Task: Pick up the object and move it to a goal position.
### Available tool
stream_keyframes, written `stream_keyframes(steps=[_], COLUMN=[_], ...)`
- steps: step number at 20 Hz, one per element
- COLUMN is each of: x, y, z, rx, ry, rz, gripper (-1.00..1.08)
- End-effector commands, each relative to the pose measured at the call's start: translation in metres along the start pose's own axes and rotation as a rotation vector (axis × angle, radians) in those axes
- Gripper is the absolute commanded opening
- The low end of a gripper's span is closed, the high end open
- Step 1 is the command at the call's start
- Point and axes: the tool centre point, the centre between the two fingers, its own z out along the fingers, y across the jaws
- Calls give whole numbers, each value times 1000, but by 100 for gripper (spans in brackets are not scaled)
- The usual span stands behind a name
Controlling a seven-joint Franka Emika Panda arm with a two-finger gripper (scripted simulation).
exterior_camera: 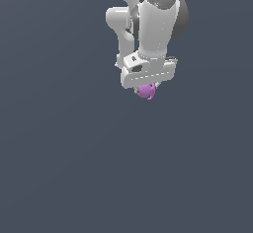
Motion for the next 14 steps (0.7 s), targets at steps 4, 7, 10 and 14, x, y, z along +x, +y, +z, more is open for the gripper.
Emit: stream_keyframes(steps=[4,7,10,14], x=[-20,-28,-34,-39], y=[-25,-36,-45,-53], z=[-45,-65,-82,-97], rx=[0,0,0,1], ry=[0,0,0,0], rz=[0,0,0,0], gripper=[-100,-100,-100,-100])
